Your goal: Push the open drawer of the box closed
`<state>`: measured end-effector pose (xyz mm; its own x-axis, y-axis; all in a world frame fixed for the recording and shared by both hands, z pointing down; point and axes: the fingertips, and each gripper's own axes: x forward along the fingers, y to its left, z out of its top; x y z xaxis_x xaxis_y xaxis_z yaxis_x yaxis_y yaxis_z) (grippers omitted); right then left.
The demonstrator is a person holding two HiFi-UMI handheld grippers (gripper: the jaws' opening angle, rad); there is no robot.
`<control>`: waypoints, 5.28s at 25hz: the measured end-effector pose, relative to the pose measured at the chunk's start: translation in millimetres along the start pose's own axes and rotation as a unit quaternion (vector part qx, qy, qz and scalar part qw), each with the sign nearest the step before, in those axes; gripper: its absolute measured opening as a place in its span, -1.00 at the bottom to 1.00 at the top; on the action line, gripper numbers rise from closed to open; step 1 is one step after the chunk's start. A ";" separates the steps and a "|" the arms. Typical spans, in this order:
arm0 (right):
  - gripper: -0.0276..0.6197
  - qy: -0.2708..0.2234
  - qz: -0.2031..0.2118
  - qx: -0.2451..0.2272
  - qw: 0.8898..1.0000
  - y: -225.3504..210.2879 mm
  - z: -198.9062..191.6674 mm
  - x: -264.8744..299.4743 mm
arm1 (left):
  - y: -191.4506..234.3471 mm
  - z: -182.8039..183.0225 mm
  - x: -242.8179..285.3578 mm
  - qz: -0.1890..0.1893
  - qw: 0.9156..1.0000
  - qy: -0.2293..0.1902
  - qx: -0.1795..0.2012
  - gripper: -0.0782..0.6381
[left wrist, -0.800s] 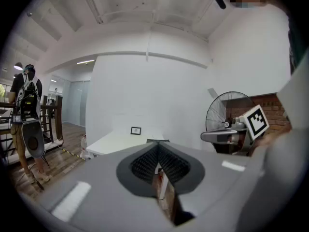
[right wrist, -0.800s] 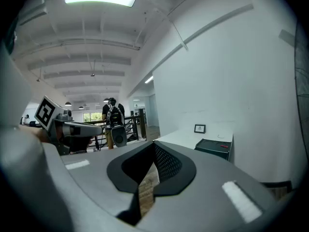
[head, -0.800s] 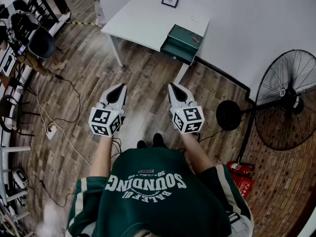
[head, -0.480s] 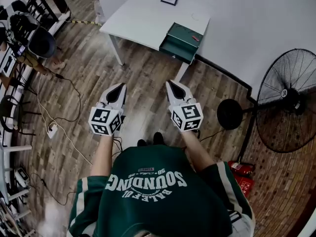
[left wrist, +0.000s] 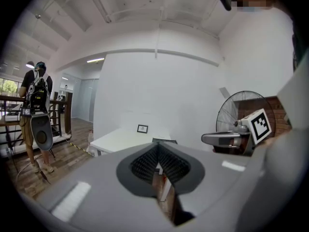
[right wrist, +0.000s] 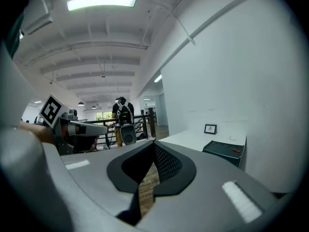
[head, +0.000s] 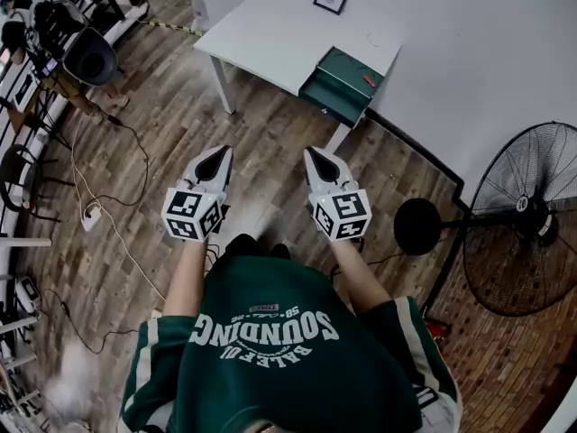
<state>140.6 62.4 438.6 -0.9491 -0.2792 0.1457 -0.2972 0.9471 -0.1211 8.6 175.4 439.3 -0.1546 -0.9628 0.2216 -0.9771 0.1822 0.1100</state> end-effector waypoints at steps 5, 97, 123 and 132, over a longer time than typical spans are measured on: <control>-0.91 0.006 0.021 0.013 1.000 -2.8 -6.0 9.6 | 6.6 -4.8 9.3 0.007 1.000 0.005 -0.005 -0.64; -0.56 0.200 -0.419 0.312 0.829 -238.1 -240.6 170.1 | 146.3 20.0 422.9 -0.313 0.934 0.160 0.068 -0.64; -0.70 0.219 -0.382 0.313 0.842 -265.6 -235.4 182.5 | 141.8 23.8 442.3 -0.287 0.944 0.155 0.055 -0.64; -0.70 0.216 -0.376 0.316 0.844 -292.2 -230.8 196.6 | 154.2 26.1 448.7 -0.268 0.950 0.153 0.048 -0.64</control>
<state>65.0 -232.7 729.2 -0.3807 -0.5508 0.7428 -0.9246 0.2157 -0.3140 -215.3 -233.7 530.4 0.4036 -0.8067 0.4317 -0.9149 -0.3504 0.2006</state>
